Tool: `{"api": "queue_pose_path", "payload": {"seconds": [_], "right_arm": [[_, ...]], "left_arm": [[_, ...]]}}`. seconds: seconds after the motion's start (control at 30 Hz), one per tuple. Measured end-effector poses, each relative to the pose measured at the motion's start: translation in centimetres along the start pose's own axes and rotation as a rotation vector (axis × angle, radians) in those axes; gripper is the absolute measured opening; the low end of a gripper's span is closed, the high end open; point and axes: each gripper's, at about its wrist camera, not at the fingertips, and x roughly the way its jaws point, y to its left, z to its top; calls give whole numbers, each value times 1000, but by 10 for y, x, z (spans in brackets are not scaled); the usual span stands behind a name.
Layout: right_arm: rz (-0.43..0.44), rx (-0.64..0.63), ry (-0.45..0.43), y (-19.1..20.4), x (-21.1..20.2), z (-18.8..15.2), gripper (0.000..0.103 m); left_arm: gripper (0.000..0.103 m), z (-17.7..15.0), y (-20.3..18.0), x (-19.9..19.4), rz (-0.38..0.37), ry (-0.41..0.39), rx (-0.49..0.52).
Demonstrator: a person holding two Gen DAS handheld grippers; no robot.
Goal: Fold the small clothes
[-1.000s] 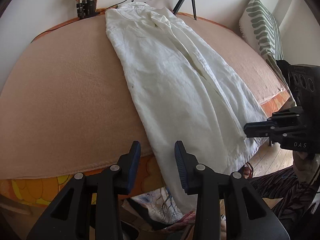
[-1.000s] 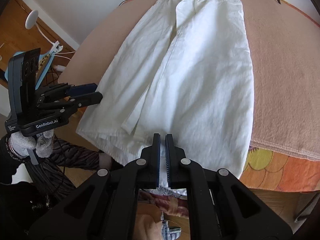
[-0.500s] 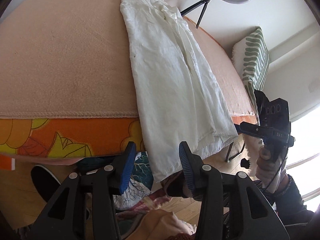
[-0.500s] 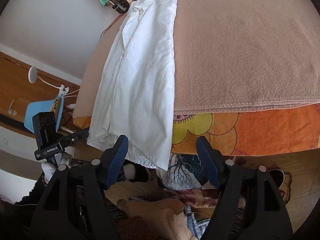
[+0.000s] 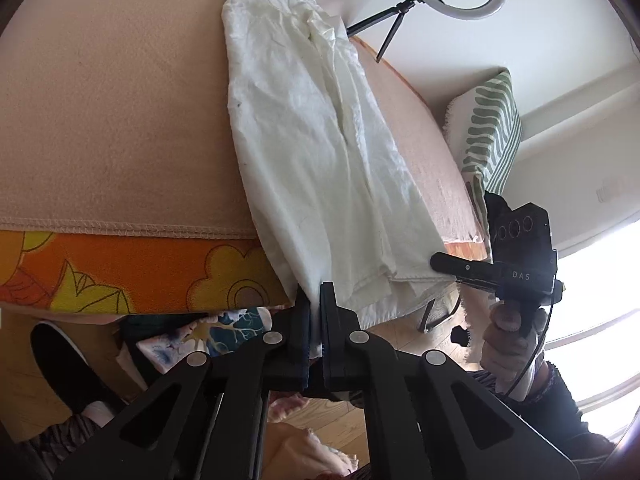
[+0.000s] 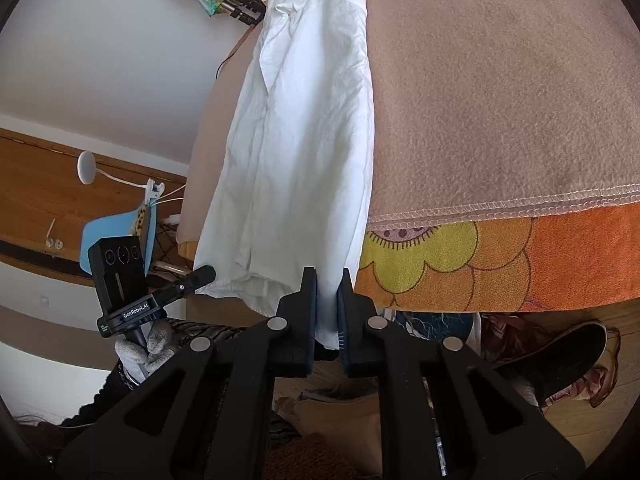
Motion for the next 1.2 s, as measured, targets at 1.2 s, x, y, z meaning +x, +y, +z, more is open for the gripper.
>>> {"api": "queue_pose_path", "payload": {"seconds": [1.2], "right_arm": [[-67,55,-139,11,21,206,10]], "left_arm": [[5,223,30,32,65,-58,38]]}}
